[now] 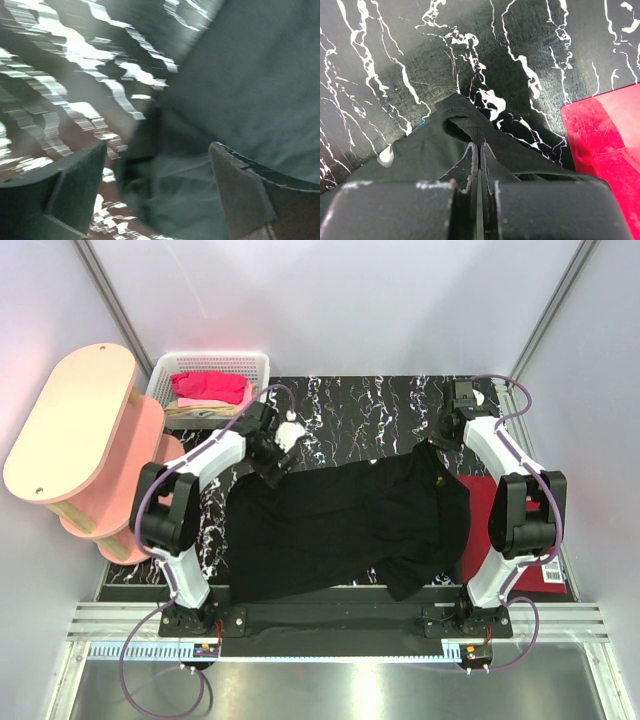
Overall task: Fold and stack the t-shirts
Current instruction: Flatten the tshirt out
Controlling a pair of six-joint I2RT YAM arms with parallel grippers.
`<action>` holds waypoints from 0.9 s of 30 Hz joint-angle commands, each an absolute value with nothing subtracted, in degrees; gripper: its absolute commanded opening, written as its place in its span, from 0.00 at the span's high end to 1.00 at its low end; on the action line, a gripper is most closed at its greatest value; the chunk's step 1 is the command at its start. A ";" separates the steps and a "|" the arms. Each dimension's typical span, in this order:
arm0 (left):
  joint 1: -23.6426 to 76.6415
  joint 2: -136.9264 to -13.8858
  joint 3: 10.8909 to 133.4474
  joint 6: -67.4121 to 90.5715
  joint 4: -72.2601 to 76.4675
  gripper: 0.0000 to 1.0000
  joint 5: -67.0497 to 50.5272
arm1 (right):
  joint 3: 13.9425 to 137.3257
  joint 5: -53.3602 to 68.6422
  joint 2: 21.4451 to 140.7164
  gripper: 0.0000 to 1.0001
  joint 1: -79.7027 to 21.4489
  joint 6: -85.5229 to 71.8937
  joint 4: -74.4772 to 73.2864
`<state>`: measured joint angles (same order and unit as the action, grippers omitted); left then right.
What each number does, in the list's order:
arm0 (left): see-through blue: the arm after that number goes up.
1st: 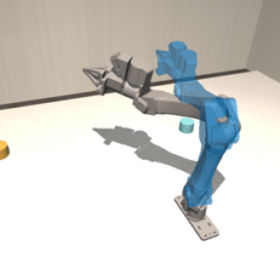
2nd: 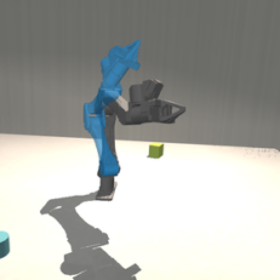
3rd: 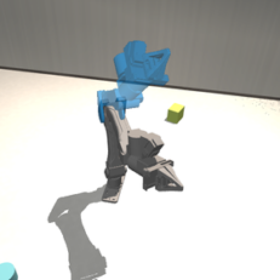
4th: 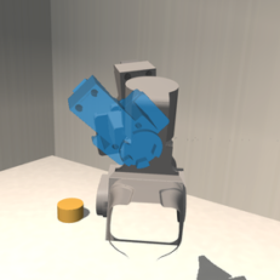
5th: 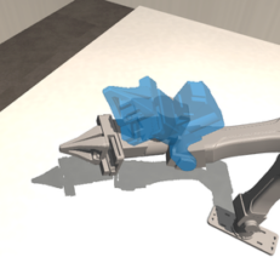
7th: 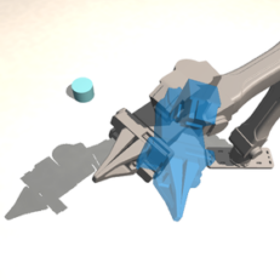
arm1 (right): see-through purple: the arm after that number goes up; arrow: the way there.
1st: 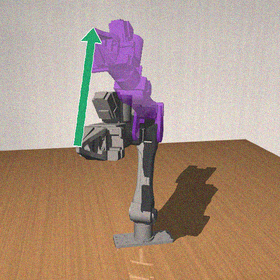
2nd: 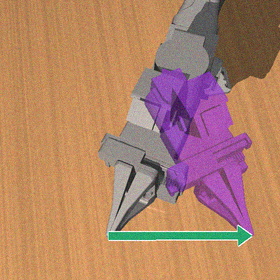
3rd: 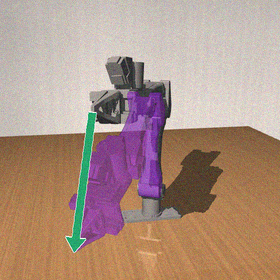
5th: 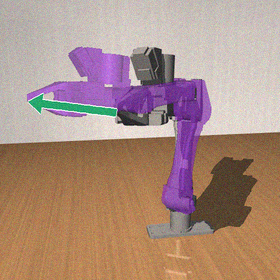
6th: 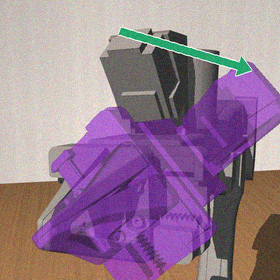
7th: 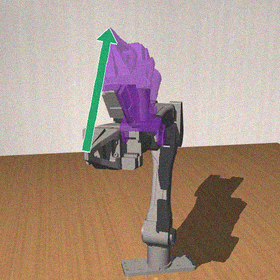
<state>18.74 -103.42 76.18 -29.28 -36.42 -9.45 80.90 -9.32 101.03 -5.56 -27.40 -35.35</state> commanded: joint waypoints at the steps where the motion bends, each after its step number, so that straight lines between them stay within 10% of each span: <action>1: 19.25 -106.08 79.89 -27.68 -39.81 0.16 -14.15 | 80.68 -8.96 97.12 1.00 -5.71 -27.95 -33.40; 12: 19.25 -104.85 78.57 -27.86 -39.99 0.57 -14.33 | 80.16 -9.23 97.82 1.00 -5.54 -28.39 -33.31; 21: 19.42 -103.36 78.40 -27.95 -40.34 0.67 -13.19 | 79.80 -9.14 97.65 1.00 -5.71 -28.21 -33.22; 27: 19.42 -99.24 78.14 -28.56 -40.96 1.00 -11.69 | 80.07 -9.32 97.38 1.00 -5.71 -28.12 -33.22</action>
<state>19.46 -105.16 76.79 -27.99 -41.15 -12.38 80.01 -9.34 100.20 -5.56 -27.49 -34.83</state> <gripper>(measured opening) 0.057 0.014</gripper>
